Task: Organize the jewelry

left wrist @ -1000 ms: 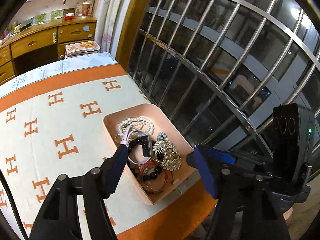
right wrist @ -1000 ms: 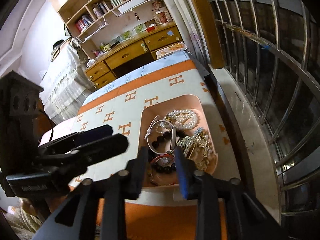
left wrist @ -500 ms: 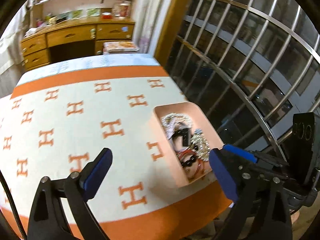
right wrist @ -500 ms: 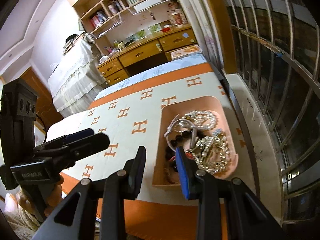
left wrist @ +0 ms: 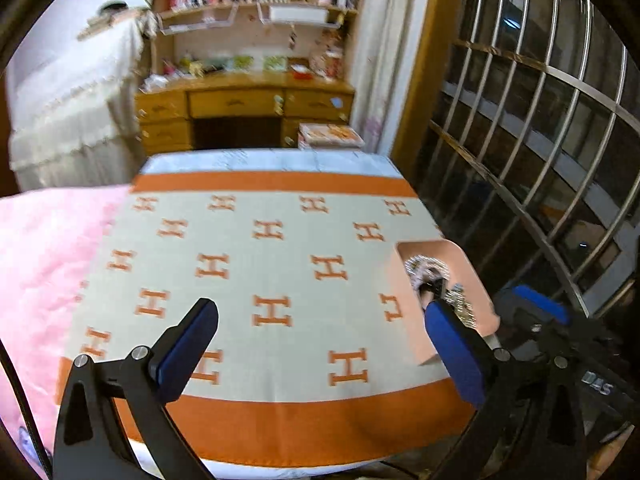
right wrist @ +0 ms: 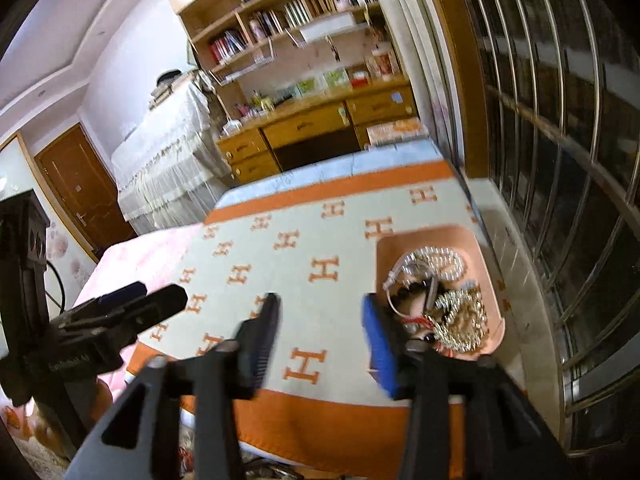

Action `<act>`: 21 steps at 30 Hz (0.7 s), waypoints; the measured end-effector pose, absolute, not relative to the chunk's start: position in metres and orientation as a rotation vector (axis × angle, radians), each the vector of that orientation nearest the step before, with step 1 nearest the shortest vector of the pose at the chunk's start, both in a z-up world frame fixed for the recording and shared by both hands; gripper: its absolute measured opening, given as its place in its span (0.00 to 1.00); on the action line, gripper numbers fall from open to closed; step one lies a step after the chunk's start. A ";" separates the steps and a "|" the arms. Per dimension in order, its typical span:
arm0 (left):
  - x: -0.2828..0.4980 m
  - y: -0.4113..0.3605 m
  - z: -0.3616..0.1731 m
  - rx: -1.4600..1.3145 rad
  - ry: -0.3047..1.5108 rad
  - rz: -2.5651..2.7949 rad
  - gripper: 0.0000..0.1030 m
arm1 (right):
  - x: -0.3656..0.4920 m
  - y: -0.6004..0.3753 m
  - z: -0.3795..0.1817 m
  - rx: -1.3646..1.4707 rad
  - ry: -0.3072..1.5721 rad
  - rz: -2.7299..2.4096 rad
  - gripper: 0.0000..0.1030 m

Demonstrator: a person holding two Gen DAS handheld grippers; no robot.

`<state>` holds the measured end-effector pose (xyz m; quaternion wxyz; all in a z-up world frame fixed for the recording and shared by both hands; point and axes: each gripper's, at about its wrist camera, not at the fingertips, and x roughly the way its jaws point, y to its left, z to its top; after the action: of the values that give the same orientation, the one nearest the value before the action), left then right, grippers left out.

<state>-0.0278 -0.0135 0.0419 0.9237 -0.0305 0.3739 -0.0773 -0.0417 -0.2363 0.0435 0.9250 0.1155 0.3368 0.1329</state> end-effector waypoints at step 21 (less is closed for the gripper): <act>-0.064 0.004 0.052 -0.068 0.735 -0.046 0.99 | -0.070 -0.203 0.060 0.171 0.654 0.268 0.64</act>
<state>-0.0639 0.0044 0.0520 0.9324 -0.0333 0.3592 -0.0227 -0.0698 -0.2025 0.0597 0.9346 0.0838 0.3200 0.1310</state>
